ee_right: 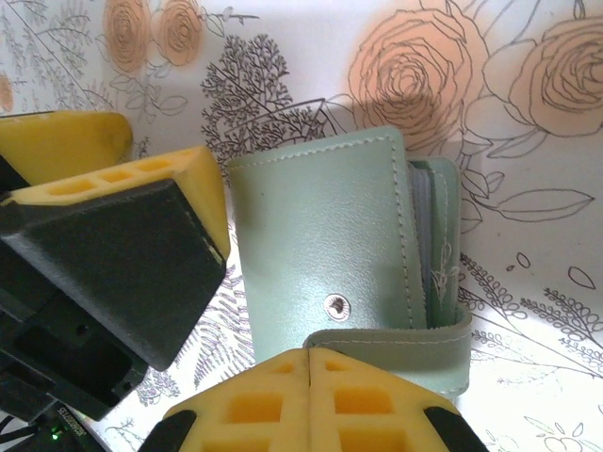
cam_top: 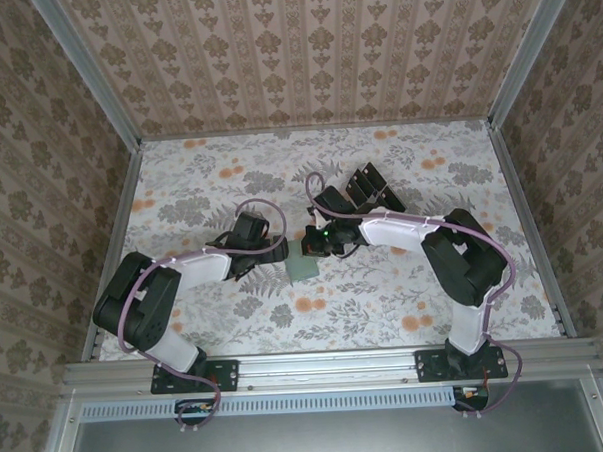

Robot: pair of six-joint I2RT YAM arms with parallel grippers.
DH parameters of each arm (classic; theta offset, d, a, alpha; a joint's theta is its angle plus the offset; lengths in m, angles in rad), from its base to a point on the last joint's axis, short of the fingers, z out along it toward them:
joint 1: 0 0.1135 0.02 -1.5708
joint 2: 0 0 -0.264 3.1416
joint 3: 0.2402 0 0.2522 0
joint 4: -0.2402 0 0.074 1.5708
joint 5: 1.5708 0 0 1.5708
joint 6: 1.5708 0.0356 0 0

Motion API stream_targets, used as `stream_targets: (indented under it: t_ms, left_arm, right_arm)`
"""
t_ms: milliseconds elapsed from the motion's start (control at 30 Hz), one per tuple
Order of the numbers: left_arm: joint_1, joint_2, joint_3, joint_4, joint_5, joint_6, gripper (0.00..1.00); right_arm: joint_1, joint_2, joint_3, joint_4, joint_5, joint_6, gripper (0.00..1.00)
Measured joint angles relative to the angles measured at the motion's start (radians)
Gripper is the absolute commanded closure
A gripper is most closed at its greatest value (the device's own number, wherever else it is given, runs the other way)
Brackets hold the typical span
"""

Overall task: Put the credit cards into the card holder
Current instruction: Close the button on the card holder.

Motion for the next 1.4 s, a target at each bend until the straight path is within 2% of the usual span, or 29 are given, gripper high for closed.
stream_targets:
  t_ms: [767,1400]
  left_arm:
    - [-0.005,0.010,0.000,0.010,-0.013,0.000,0.00]
    - [-0.005,0.016,0.000,0.015,-0.019,0.000,0.00]
  right_arm:
    - [0.003,0.090,0.042,0.002,-0.011,0.003,1.00]
    - [0.003,0.085,0.047,0.008,-0.011,0.009,1.00]
